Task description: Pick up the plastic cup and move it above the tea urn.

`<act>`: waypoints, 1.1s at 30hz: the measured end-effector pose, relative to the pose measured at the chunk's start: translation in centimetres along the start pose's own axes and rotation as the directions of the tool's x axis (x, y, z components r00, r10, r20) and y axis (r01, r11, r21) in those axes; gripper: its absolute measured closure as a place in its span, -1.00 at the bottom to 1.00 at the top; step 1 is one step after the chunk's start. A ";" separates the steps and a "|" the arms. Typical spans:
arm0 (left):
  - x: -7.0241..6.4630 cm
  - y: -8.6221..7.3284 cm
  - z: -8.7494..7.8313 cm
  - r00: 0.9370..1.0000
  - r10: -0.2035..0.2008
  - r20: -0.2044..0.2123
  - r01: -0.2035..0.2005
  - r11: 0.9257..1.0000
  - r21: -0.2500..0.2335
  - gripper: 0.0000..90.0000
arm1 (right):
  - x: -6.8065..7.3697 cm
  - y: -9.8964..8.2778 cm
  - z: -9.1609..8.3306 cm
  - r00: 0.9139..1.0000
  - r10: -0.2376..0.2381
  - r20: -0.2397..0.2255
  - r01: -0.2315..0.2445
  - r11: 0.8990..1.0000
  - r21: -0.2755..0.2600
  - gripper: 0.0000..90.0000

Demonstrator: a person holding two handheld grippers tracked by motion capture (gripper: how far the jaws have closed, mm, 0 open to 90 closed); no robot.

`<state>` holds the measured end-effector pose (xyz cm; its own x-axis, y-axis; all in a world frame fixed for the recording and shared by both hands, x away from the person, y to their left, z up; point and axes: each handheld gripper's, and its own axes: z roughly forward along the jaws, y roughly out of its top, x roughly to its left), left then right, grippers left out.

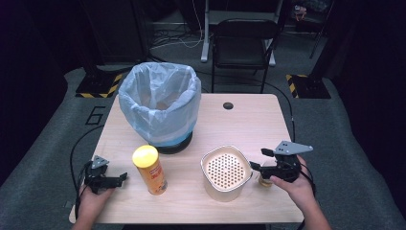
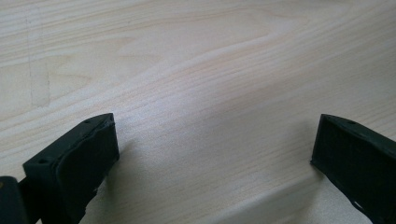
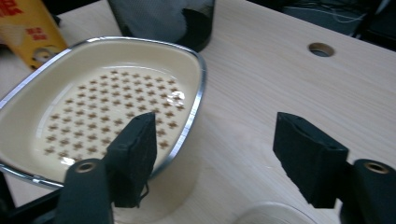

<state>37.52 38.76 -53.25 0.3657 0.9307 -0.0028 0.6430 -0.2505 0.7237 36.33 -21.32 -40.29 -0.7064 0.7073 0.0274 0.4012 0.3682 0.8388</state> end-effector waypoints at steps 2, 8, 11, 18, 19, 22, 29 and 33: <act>0.0 0.0 0.0 1.000 0.000 0.000 0.000 1.000 0.000 -0.99 | -0.5 -0.4 -0.3 1.000 0.004 0.023 -0.004 1.000 0.002 -0.45; 0.0 0.0 0.0 1.000 0.000 0.000 0.000 1.000 0.000 -0.99 | -1.9 -2.3 -0.7 0.998 0.024 0.066 -0.025 1.000 0.011 -0.63; 0.0 0.0 0.0 1.000 0.001 0.000 -0.001 1.000 0.000 -0.99 | -2.4 -3.3 -0.6 0.997 0.037 0.068 -0.039 0.999 0.027 -0.67; 0.0 0.0 0.0 1.000 0.000 0.000 0.000 1.000 0.000 -0.99 | -2.7 -5.4 0.0 0.996 0.053 0.077 -0.058 0.996 0.069 -0.69; 0.0 0.0 0.0 1.000 0.000 0.000 0.000 1.000 0.000 -0.99 | -2.7 -5.6 0.1 0.995 0.054 0.082 -0.060 0.996 0.071 -0.69; 0.0 0.0 0.0 1.000 0.000 0.000 0.000 1.000 0.000 -0.99 | -2.6 -6.1 0.4 0.996 0.047 0.072 -0.053 0.996 0.076 -0.69; 0.0 0.0 0.0 1.000 0.001 0.000 -0.001 1.000 0.000 -0.99 | -2.6 -7.4 1.3 0.997 0.030 0.077 -0.036 0.996 0.082 -0.66; 0.0 0.0 0.0 1.000 -0.003 0.000 0.003 1.000 0.002 -0.99 | -2.8 -8.0 1.7 0.996 0.037 0.079 -0.044 0.995 0.091 -0.58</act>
<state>37.51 38.73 -53.24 0.3639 0.9314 -0.0051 0.6455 -0.2482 0.7223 36.06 -25.22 -48.01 -0.6427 0.7660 0.0155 0.4834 0.3897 0.7839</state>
